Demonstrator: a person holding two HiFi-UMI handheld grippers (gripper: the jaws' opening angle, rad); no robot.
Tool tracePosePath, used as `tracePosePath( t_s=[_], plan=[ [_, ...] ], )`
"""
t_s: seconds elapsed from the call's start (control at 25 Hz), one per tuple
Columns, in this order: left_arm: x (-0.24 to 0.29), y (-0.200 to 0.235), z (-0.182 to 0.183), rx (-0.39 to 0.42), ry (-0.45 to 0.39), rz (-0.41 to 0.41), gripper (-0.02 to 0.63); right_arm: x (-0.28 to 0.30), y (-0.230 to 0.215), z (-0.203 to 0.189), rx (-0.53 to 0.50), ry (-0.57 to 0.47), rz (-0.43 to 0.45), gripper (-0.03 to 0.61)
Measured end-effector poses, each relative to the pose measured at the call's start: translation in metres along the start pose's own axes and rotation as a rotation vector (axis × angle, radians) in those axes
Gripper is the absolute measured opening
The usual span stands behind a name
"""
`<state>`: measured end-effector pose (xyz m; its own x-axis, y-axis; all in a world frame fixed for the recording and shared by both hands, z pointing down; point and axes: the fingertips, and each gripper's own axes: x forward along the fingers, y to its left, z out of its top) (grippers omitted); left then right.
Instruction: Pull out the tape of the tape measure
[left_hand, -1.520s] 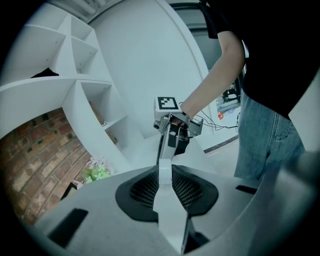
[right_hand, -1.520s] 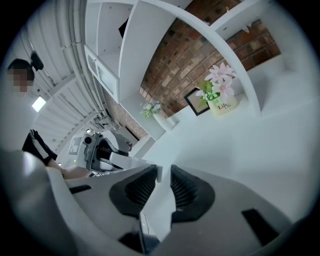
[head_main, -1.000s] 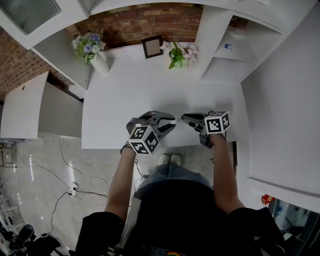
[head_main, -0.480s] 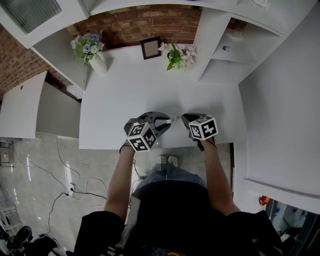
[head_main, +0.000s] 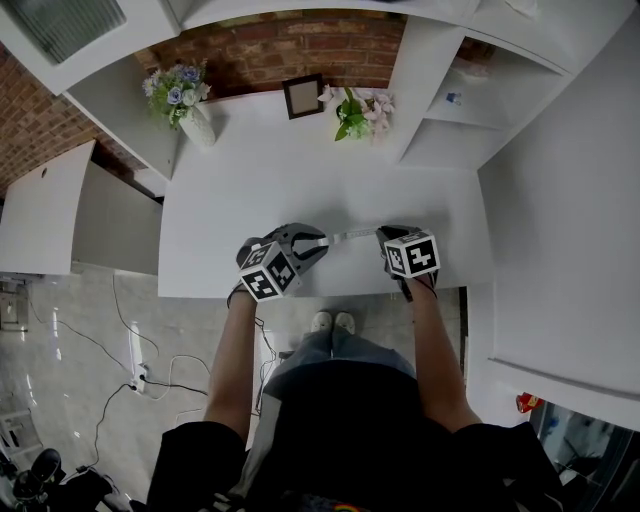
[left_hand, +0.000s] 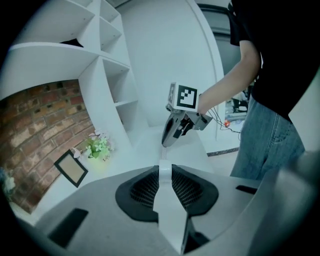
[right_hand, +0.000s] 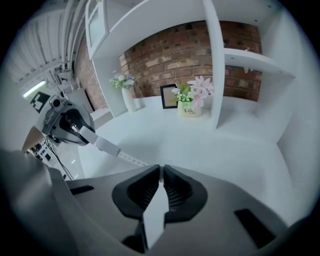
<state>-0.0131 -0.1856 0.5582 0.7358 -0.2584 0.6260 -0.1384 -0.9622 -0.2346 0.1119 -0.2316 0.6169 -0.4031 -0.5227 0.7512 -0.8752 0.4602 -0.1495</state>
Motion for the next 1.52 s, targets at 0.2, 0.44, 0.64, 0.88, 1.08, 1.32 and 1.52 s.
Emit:
tracePosePath(
  t_s=[0.2,0.44,0.64,0.88,1.08,1.32,1.52],
  plan=[
    [-0.007,0.002,-0.013,-0.007,0.03,0.001,0.08,-0.002,-0.014,-0.005,-0.006,0.03,-0.067,0.026],
    [-0.013,0.001,-0.028,-0.021,0.059,-0.01,0.08,-0.005,-0.026,-0.009,-0.007,0.054,-0.114,0.026],
    [-0.019,0.003,-0.037,-0.047,0.057,-0.015,0.08,-0.007,-0.035,-0.014,0.022,0.063,-0.126,0.026],
    [-0.025,0.005,-0.053,-0.063,0.08,-0.012,0.08,-0.011,-0.05,-0.021,0.041,0.078,-0.166,0.026],
    [-0.026,0.007,-0.062,-0.047,0.127,-0.014,0.08,-0.01,-0.056,-0.021,0.013,0.101,-0.2,0.026],
    [-0.035,0.012,-0.071,-0.067,0.128,-0.017,0.08,-0.009,-0.063,-0.021,0.033,0.101,-0.199,0.026],
    [-0.033,0.013,-0.076,-0.065,0.138,-0.039,0.08,-0.005,-0.064,-0.022,0.033,0.116,-0.192,0.026]
  ],
)
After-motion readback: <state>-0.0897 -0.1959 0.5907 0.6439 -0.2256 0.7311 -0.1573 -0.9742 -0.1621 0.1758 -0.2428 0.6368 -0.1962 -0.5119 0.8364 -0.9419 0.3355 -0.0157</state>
